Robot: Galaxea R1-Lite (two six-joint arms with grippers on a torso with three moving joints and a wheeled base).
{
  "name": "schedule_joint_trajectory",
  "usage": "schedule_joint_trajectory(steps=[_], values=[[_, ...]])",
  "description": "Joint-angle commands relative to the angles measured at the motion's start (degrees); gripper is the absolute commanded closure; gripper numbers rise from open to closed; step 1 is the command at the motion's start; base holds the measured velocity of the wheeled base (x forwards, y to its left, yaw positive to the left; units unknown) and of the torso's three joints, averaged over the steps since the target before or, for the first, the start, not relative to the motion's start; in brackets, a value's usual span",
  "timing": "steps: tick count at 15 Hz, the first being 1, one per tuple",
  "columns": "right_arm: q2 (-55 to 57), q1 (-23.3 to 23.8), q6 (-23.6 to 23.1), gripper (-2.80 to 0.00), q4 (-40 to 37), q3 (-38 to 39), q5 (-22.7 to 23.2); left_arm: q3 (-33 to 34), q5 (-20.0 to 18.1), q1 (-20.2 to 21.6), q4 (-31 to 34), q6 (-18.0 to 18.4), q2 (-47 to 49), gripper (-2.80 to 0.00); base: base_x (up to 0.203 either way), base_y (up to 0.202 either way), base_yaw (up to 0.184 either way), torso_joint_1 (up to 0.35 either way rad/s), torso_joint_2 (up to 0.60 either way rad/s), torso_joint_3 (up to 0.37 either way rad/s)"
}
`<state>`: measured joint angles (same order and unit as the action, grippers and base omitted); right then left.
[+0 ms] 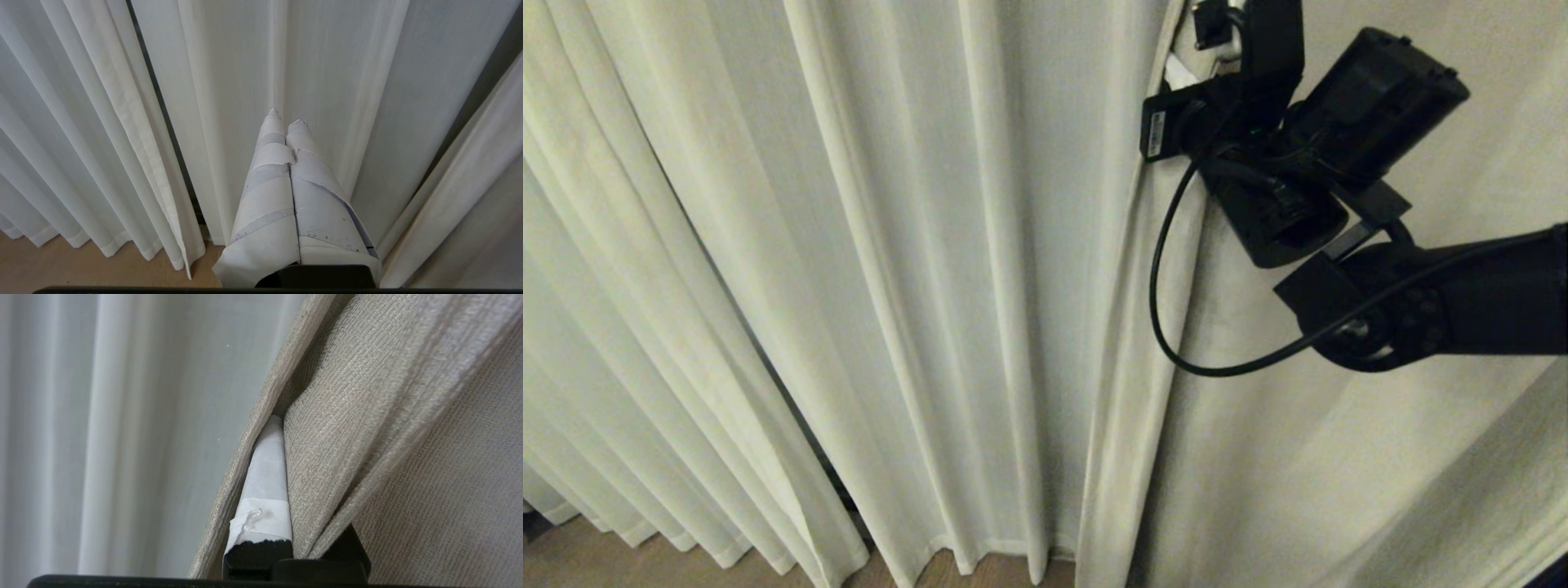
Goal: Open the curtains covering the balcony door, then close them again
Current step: Close the outer curtains on both sides
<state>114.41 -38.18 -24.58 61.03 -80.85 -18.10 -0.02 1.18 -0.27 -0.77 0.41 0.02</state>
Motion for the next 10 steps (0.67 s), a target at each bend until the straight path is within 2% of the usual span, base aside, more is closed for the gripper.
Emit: schedule_joint_trajectory(steps=[1,10], values=[[2.12,-0.92,-0.44,0.0,0.23,-0.01,-0.09,0.02,0.05,0.0,-0.02,0.02,-0.02,0.0,0.0,0.0,0.0,0.0,0.0,0.0],[0.95,-1.23,-0.47,0.0,0.11,-0.09,-0.03,-0.06,0.05,0.0,-0.02,0.02,-0.02,0.0,0.0,0.0,0.0,0.0,0.0,0.0]])
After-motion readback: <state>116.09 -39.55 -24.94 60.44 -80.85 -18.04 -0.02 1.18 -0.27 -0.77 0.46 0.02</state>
